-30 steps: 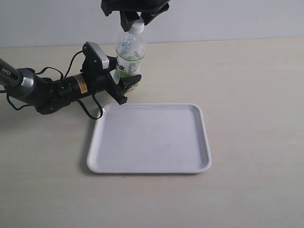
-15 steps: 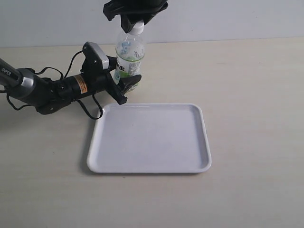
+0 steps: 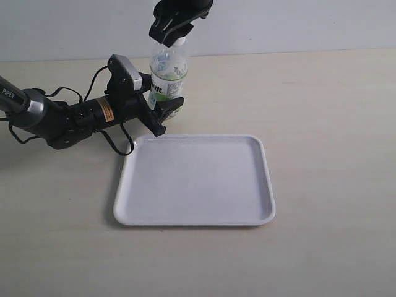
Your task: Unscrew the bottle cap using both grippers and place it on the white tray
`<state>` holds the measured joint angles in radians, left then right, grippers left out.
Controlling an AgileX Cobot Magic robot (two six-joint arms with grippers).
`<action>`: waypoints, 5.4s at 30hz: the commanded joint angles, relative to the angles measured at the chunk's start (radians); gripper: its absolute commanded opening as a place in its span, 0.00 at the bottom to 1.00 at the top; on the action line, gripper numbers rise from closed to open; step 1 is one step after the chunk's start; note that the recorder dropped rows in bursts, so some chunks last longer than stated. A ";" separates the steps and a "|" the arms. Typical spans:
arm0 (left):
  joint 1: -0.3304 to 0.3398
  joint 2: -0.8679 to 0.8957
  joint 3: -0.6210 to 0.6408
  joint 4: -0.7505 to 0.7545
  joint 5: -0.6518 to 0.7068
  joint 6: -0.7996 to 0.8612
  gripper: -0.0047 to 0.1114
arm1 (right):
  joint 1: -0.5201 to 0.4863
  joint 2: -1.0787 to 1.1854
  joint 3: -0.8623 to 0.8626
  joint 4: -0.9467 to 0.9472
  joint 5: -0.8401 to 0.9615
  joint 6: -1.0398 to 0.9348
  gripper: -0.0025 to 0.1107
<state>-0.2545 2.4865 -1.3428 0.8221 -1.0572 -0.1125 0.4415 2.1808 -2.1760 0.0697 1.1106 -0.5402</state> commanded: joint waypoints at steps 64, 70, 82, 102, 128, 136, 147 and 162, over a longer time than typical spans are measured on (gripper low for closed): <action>-0.006 0.000 0.008 0.038 0.035 -0.002 0.04 | 0.000 -0.003 -0.006 0.010 -0.007 -1.470 0.45; -0.006 0.000 0.008 0.038 0.035 -0.002 0.04 | 0.000 -0.003 -0.006 0.060 -0.022 -1.400 0.70; -0.006 0.000 0.008 0.038 0.035 -0.002 0.04 | 0.000 -0.003 -0.006 0.064 -0.030 -0.855 0.72; -0.006 0.000 0.008 0.030 0.036 0.000 0.04 | 0.000 -0.003 -0.006 0.000 0.009 0.303 0.72; -0.006 0.000 0.008 0.030 0.036 0.000 0.04 | 0.000 -0.003 -0.006 -0.017 0.016 0.676 0.51; -0.006 0.000 0.008 0.030 0.036 0.000 0.04 | 0.000 -0.003 -0.006 -0.017 0.015 0.683 0.31; -0.006 0.000 0.008 0.031 0.036 -0.002 0.04 | 0.000 -0.003 -0.006 -0.017 0.015 0.158 0.02; -0.006 0.000 0.008 0.031 0.036 -0.017 0.04 | 0.000 -0.003 -0.006 0.052 -0.048 -0.648 0.02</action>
<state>-0.2545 2.4865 -1.3428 0.8320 -1.0586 -0.1106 0.4415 2.1809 -2.1783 0.1128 1.1162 -1.0716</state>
